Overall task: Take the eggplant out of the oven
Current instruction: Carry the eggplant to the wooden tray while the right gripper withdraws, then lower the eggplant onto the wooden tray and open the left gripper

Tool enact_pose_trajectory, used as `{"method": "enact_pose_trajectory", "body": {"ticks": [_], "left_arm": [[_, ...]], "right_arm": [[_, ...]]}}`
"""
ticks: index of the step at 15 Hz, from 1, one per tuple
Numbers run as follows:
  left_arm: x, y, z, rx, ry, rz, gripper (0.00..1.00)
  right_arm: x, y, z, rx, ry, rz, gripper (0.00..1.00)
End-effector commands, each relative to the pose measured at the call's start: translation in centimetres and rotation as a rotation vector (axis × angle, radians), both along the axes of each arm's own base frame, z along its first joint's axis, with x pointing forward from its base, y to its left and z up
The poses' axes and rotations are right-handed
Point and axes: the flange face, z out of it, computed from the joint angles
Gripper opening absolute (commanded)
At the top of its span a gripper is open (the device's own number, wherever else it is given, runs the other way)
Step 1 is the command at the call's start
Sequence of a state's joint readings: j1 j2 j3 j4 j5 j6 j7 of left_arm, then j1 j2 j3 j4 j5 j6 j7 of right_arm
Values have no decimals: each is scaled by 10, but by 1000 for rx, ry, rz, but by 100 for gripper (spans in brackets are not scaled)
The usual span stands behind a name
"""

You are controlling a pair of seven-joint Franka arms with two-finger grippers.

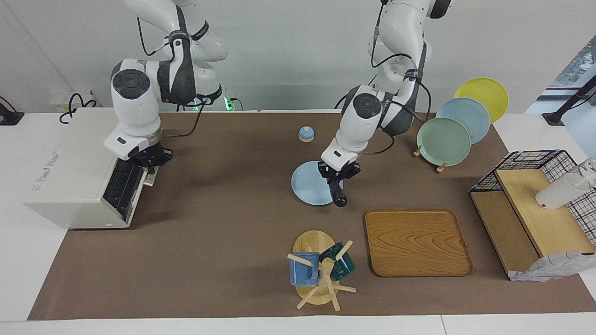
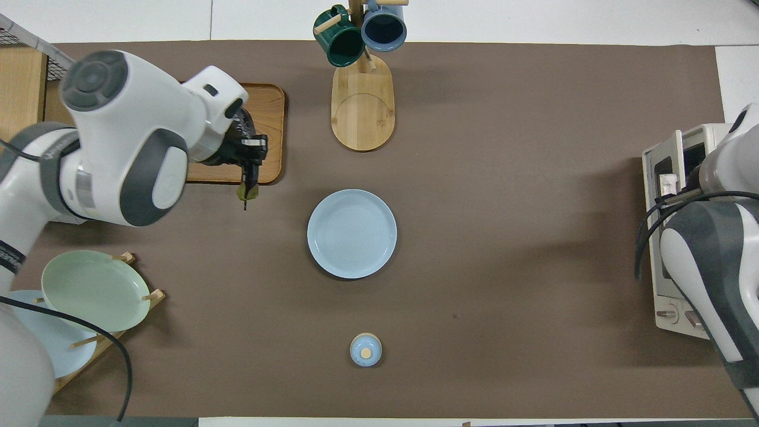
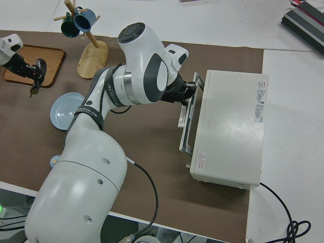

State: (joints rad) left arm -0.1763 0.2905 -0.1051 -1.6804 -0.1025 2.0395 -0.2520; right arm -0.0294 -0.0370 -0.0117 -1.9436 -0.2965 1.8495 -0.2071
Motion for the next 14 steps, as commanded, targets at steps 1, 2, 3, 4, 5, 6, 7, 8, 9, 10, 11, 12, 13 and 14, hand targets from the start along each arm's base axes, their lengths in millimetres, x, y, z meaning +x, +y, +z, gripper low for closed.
{"method": "enact_pose_trajectory", "body": {"ticks": [1, 2, 3, 4, 5, 6, 7, 8, 9, 10, 11, 12, 13, 14], "left_arm": [[34, 47, -19, 4, 15, 0, 0], [48, 58, -25, 9, 11, 10, 0], [66, 72, -35, 22, 5, 23, 0], [81, 81, -47, 33, 6, 30, 0], [91, 85, -62, 45, 7, 19, 0], [96, 86, -76, 48, 5, 10, 0], [100, 86, -82, 46, -19, 13, 0], [103, 87, -86, 44, -45, 16, 0], [104, 88, -88, 46, -59, 17, 0], [104, 88, -91, 50, -60, 16, 0], [102, 88, -95, 52, -61, 12, 0], [101, 84, -100, 63, -68, -5, 0], [96, 81, -108, 84, -76, -24, 0], [93, 80, -113, 86, -79, -28, 0]], "right_arm": [[-2, 10, 52, 43, 20, -23, 9], [-2, 14, 60, 62, 22, -27, 10], [-2, 24, 63, 79, 18, -20, 12], [0, 33, 58, 106, 8, -19, 13], [2, 36, 50, 138, -21, -22, 13], [2, 37, 24, 146, -47, -17, 12], [-1, 37, 4, 154, -63, -12, 12], [-4, 37, -12, 155, -63, -23, 12], [-5, 37, -22, 156, -59, -41, 12], [-5, 35, -31, 156, -50, -48, 13], [-6, 30, -38, 156, -58, -54, 12], [-7, 27, -45, 153, -58, -55, 12], [-8, 25, -46, 140, -53, -48, 12], [-8, 22, -46, 115, -47, -35, 12]]}}
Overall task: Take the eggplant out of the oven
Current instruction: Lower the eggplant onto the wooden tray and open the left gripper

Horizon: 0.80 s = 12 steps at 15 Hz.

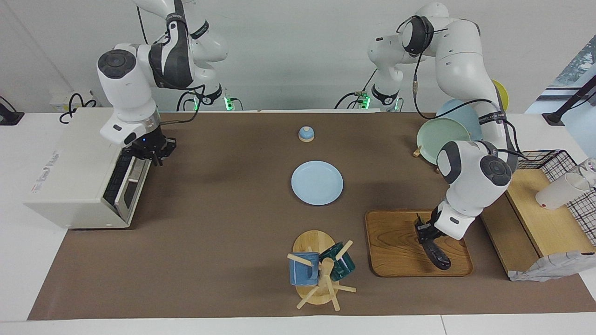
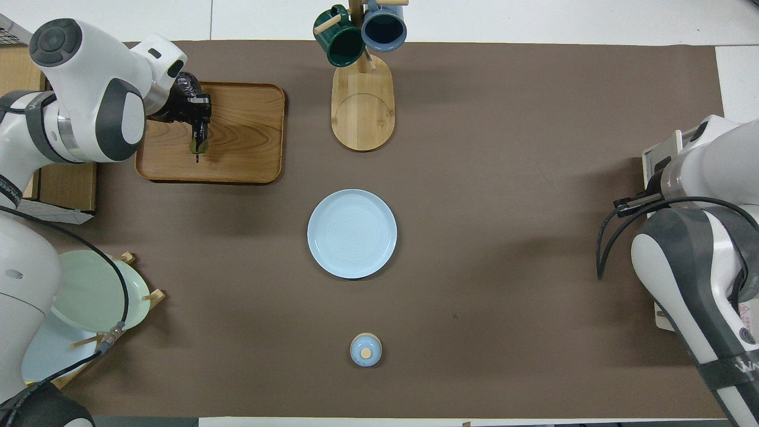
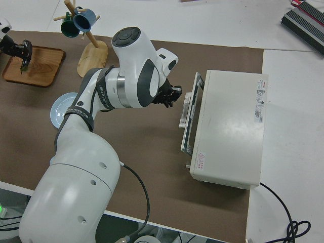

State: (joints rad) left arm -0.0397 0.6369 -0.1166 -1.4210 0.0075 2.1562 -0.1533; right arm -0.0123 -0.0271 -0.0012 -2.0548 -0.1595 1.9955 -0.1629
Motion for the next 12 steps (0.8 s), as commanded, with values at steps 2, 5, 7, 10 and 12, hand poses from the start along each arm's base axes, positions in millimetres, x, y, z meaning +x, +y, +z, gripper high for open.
{"method": "enact_pose_trajectory", "body": {"ticks": [2, 5, 7, 10, 12], "left_arm": [[-7, -5, -11, 27, -16, -36, 80], [-9, -5, -5, 29, 7, -38, 100], [-7, -4, 4, 21, 13, -30, 100], [-9, 1, 47, -37, -28, 28, 100], [-18, 4, 84, -33, -34, 40, 100]], "right_arm": [[-7, -20, 3, -66, -5, 9, 13], [-10, -40, 4, -66, 8, 26, 14], [-9, -41, 6, -66, 13, 36, 15], [-10, -35, 25, -71, 40, 38, 18], [-5, -25, 54, -62, 43, 32, 22]]}}
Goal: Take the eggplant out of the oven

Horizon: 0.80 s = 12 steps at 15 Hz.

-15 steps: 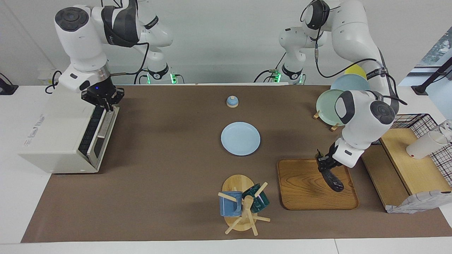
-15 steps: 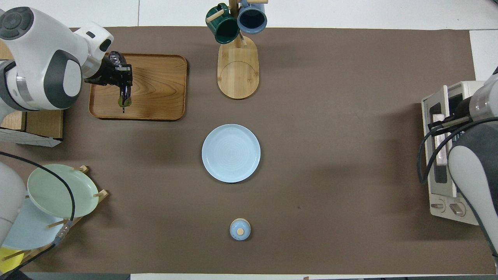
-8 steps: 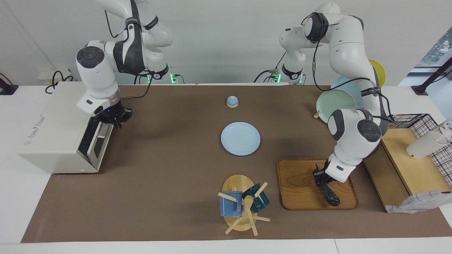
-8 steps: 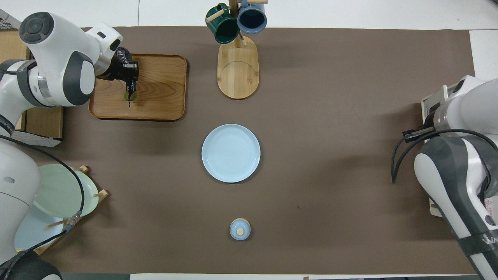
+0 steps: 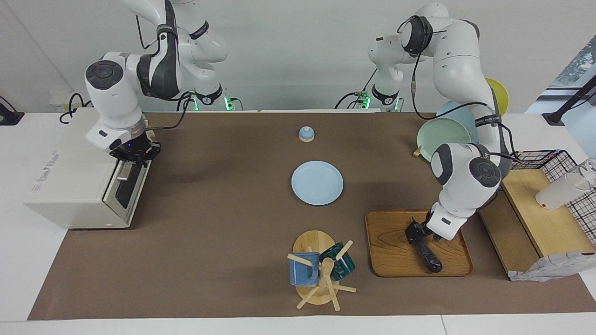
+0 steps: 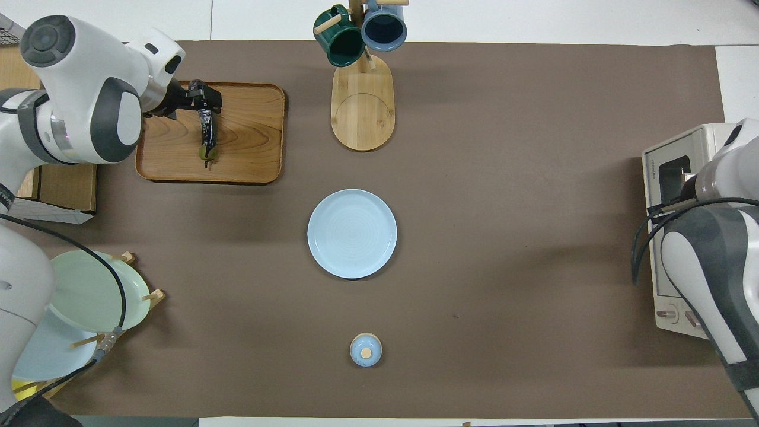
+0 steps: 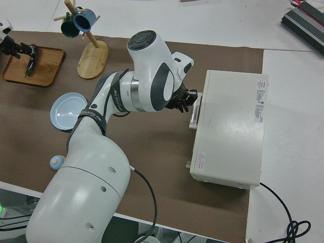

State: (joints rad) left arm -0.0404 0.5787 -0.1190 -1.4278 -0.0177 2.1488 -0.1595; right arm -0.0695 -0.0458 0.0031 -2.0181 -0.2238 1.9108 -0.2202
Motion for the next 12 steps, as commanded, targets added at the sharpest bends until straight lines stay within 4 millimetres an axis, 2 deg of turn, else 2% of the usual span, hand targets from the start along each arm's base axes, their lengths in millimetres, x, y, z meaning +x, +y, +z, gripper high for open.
{"method": "enact_pose_trajectory", "body": {"ticks": [1, 2, 3, 5, 7, 9, 12], "left_arm": [[-22, 9, 65, -3, 19, 25, 100], [-30, 14, 88, 1, 27, 31, 100], [-42, 20, 111, 11, 45, 33, 100], [-68, 21, 155, 24, 78, 26, 100], [-95, 25, 194, 35, 98, 25, 100], [-121, 32, 222, 47, 136, 29, 100], [-155, 33, 241, 63, 193, 27, 100]], "right_arm": [[5, 19, 49, -2, -9, 26, 25], [8, 34, 63, 16, -25, 37, 27], [11, 45, 75, 58, -40, 34, 41], [13, 52, 97, 165, -61, 2, 100], [13, 53, 117, 177, -59, -11, 100], [13, 56, 136, 181, -13, -14, 100], [11, 57, 154, 181, 32, -25, 100]]}}
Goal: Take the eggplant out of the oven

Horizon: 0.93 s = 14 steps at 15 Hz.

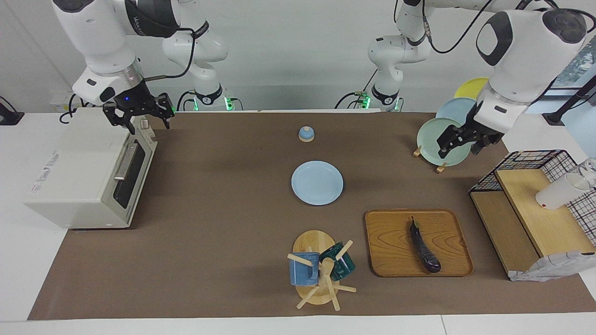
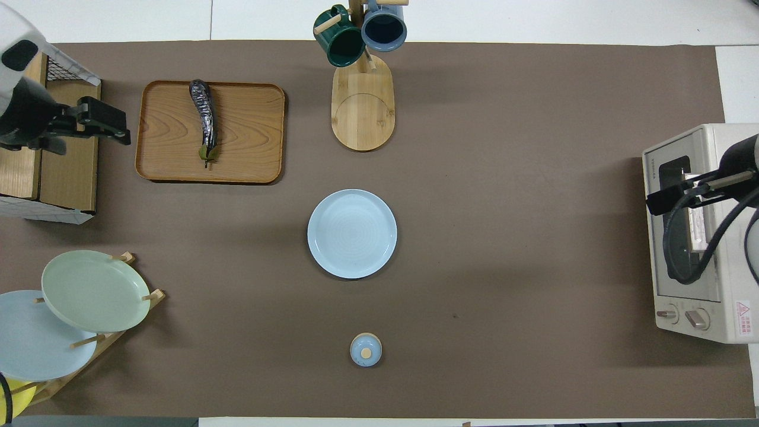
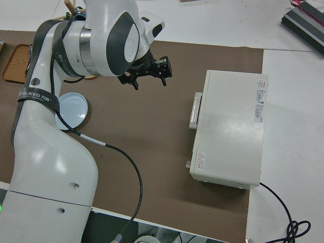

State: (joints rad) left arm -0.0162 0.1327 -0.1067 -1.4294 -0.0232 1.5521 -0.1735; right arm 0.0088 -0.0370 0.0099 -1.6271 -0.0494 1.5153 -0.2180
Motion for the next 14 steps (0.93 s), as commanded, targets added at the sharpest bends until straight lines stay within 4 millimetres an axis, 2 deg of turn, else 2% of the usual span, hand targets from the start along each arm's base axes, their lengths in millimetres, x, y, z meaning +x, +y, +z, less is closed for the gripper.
{"method": "enact_pose_trajectory", "body": {"ticks": [1, 4, 5, 6, 8, 9, 11, 14], "left_arm": [[-32, 4, -1, 6, 55, 14, 100], [-67, 5, -17, 22, 91, 17, 100], [-72, 5, -22, 25, 104, 17, 100], [-74, 4, -21, 26, 103, 11, 100], [-75, 1, -17, 27, 116, 3, 100], [-73, 1, -8, 26, 109, 0, 100], [-66, 15, 5, 15, 113, 24, 100], [-65, 19, 15, 10, 101, 30, 100]], "right_arm": [[12, 4, 1, 23, 42, -15, 100], [13, 10, 0, 14, 44, -23, 100], [14, 12, 0, 14, 41, -23, 100], [17, 10, -1, 17, 34, -32, 100], [18, 12, 12, 7, 18, -43, 100], [18, 13, 12, 8, 13, -58, 100], [16, 6, 12, 16, 10, -84, 100], [16, 8, 0, 16, -13, -80, 100]]}}
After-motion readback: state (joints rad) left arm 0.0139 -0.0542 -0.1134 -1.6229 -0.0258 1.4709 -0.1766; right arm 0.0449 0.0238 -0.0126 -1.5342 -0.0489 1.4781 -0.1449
